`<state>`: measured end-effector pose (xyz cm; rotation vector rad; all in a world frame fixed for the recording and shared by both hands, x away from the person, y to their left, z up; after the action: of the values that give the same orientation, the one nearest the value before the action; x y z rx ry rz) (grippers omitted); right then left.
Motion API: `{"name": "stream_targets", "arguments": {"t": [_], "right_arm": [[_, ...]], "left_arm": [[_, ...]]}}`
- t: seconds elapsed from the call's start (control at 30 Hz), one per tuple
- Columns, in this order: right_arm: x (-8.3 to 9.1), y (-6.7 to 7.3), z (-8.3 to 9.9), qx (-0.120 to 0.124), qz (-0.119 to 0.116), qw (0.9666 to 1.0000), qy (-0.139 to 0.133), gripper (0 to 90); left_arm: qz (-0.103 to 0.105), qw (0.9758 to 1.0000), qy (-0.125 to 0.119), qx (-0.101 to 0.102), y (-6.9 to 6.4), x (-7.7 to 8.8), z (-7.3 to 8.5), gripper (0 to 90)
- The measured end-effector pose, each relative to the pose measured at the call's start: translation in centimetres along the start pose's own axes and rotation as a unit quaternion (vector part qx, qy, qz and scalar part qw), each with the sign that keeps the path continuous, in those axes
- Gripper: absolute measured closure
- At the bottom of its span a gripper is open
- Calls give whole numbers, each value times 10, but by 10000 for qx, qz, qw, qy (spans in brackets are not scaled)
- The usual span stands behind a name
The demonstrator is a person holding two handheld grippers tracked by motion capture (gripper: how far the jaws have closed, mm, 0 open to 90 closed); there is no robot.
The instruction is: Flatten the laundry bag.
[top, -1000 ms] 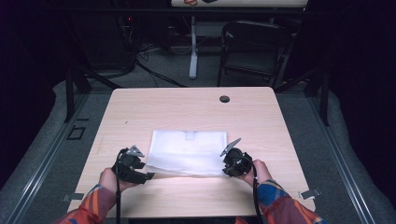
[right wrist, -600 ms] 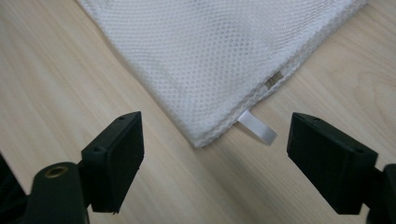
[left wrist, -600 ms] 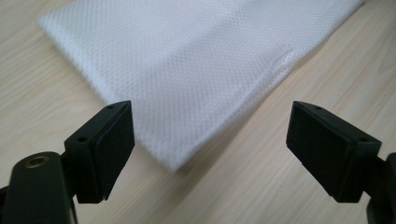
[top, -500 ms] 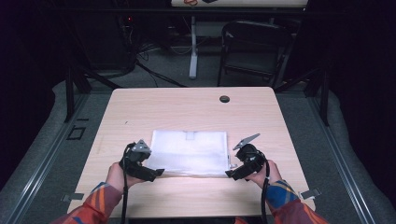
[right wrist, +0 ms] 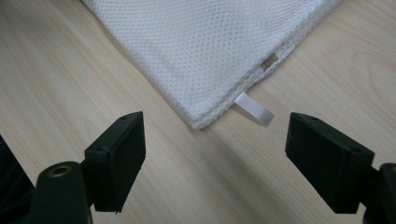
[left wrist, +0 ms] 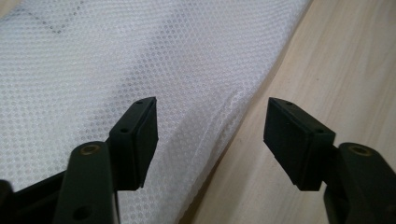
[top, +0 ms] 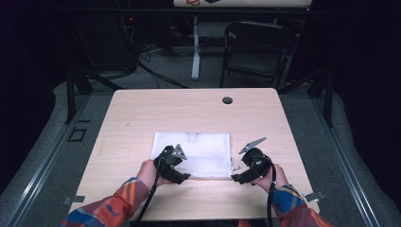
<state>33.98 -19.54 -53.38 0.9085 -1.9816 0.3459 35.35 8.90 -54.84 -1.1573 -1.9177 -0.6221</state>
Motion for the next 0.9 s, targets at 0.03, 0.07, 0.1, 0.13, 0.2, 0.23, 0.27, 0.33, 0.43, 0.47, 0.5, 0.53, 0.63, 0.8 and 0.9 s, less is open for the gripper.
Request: {"name": "stream_targets", "arguments": {"t": [0.03, 0.07, 0.1, 0.13, 0.2, 0.23, 0.27, 0.33, 0.43, 0.47, 0.5, 0.53, 0.63, 0.8, 0.9], "right_arm": [[-1, 0, 0, -27, 23, 10000, 17, 207], [0, 0, -1, 18, 23, 10000, 83, 211], [-1, 0, -1, 9, 13, 10000, 79, 216], [-1, 0, -1, 18, 10, 10000, 88, 221], [-2, 1, -1, -3, -18, 10000, 69, 229], [-2, 1, -1, -10, -5, 10000, 74, 236], [-3, 0, -1, 43, -12, 10000, 88, 243], [-2, 0, -1, 48, -15, 9999, 127, 246], [-3, 0, -1, 47, -9, 9999, 138, 254], [-3, 0, -1, 24, 8, 9999, 129, 258], [-3, 0, -1, 3, -15, 9999, 106, 262], [-3, 0, -1, -3, -24, 9999, 102, 264], [-4, 0, -1, -28, -27, 10000, 82, 268], [-4, 0, -1, -21, -39, 10000, 67, 284], [-4, 0, -1, -22, -38, 10000, 66, 286]], "left_arm": [[25, 10000, -3, -12, 0, -2, -1, 368], [62, 10000, 37, -22, 1, -4, -1, 390], [54, 9999, 103, -53, 1, -6, -1, 415], [59, 9998, 161, -76, 1, -8, -1, 423], [55, 9994, 292, -182, 2, -12, 0, 455], [54, 9993, 327, -196, 2, -14, 0, 475], [61, 9991, 368, -206, 2, -16, 1, 524], [62, 9989, 407, -204, 3, -17, 2, 545], [70, 9985, 467, -279, 3, -19, 3, 623], [91, 9982, 495, -314, 3, -20, 4, 657], [96, 9981, 516, -331, 2, -21, 4, 666], [72, 9978, 543, -386, 1, -22, 4, 683], [52, 9974, 537, -487, -1, -23, 5, 717], [104, 9973, 482, -549, -3, -22, 8, 828], [98, 9975, 447, -531, -3, -21, 8, 851]]}}
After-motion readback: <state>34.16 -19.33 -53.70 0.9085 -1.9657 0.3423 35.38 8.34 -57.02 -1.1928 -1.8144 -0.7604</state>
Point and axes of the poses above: each handheld gripper's, and its own axes: x roughly backward along the jaws, z roughly out of its underside, y roughly to its left, the point moved 2 cm from there along -x, roughly forward along the jaws, and after that the axes turned 4 degrees about -y, right-handed, at the moved point
